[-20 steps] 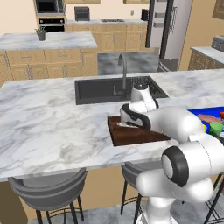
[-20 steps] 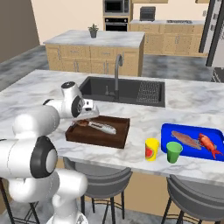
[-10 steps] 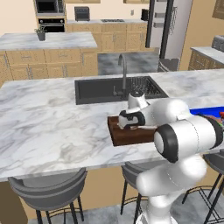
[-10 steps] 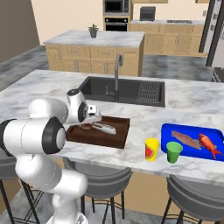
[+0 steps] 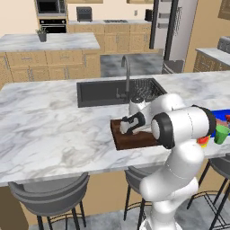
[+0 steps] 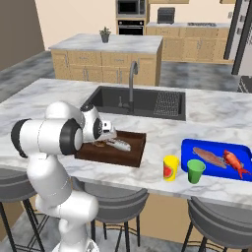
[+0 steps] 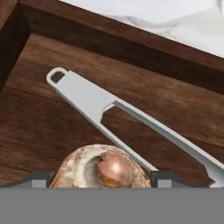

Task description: Gather the lemon and mushroom from the fridge and place them on a tray on the dining counter. Then gather the steak and fish from the fridge and place them on the other tray.

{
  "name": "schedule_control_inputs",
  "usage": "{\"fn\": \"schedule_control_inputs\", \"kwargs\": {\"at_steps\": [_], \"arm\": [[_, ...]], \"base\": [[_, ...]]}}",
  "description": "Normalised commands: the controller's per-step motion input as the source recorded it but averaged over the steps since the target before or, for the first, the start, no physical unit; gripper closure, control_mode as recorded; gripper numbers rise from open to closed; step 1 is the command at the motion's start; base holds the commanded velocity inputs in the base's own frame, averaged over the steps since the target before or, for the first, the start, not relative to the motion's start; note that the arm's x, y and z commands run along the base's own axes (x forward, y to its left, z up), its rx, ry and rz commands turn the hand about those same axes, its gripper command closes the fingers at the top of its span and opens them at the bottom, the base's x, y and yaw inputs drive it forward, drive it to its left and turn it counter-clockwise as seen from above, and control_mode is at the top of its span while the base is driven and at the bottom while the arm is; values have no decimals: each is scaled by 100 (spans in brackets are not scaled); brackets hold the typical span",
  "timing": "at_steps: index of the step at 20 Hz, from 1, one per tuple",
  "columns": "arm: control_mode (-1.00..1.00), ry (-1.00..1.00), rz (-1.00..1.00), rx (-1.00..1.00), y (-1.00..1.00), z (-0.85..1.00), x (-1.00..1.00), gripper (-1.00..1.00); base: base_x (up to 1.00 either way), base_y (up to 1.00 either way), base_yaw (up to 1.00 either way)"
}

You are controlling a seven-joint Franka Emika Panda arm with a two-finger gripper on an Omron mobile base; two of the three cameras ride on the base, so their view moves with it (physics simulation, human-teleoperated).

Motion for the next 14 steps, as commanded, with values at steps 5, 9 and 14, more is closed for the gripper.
{"fn": "schedule_control_inputs", "kwargs": {"at_steps": [5, 9, 14], "arm": [[-100, -1, 0, 0, 0, -26, 13, -100], [-100, -9, 0, 3, 0, 9, -16, -100], [-100, -4, 0, 1, 0, 38, -40, -100]], "base": [[0, 0, 0], [0, 0, 0], [0, 0, 0]]}}
